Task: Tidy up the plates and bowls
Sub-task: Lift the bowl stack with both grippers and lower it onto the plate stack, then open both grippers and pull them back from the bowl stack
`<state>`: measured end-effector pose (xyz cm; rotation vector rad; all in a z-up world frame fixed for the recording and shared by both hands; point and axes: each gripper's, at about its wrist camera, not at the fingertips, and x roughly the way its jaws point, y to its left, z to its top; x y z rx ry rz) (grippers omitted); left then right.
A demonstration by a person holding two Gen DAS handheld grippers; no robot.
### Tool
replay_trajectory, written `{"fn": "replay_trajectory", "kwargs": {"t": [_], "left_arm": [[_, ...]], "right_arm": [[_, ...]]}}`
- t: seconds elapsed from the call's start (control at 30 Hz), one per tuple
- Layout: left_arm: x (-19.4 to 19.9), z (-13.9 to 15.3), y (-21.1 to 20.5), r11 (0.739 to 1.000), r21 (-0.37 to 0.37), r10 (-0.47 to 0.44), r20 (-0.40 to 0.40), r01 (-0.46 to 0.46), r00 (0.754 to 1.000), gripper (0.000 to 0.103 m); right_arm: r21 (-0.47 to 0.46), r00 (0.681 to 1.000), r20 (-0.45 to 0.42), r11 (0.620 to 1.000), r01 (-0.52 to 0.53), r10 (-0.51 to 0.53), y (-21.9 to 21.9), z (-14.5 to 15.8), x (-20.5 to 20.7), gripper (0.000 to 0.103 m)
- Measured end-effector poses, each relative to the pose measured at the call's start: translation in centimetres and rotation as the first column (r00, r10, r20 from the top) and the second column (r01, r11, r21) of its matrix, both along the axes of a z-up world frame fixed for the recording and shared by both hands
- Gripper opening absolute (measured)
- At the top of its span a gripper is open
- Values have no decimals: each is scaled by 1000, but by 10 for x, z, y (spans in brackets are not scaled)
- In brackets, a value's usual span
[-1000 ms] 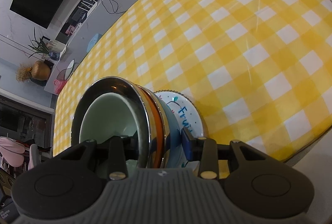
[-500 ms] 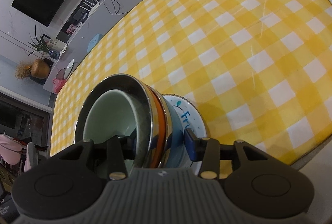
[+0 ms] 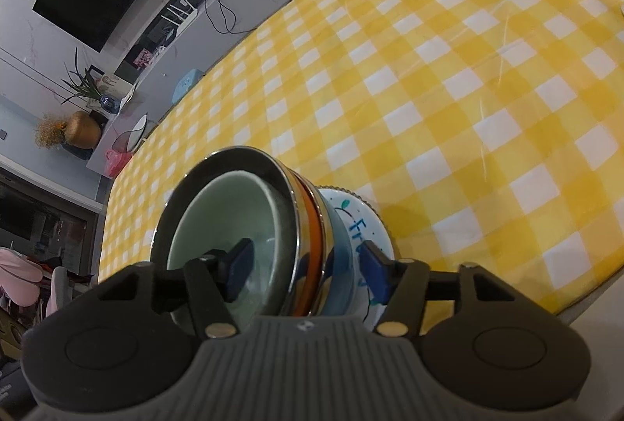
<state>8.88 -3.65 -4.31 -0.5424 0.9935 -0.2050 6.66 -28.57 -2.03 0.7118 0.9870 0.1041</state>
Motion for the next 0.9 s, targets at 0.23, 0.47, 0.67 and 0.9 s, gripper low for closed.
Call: {"fn": "replay_trajectory", "kwargs": {"t": [0.23,0.47,0.67,0.9], "left_arm": [[-12,31,-3,991,133,-43,166,20,985,75],[-48,77,-10,942,334,-109,384,-28,917,75],[-89,103,-19,892,449,-195,492,-56,849,75],[-133,109,-34,806,581,-274,537,-114,798,75]], "right_arm": [[-32,997,78,999,-5,8,2,16,-6,72],[-204,970,235,979,-11,60,7,53,-25,75],[-381,909,374,924,-32,186,22,82,-59,76],[-481,849,456,877,-17,266,23,86,-112,78]]}}
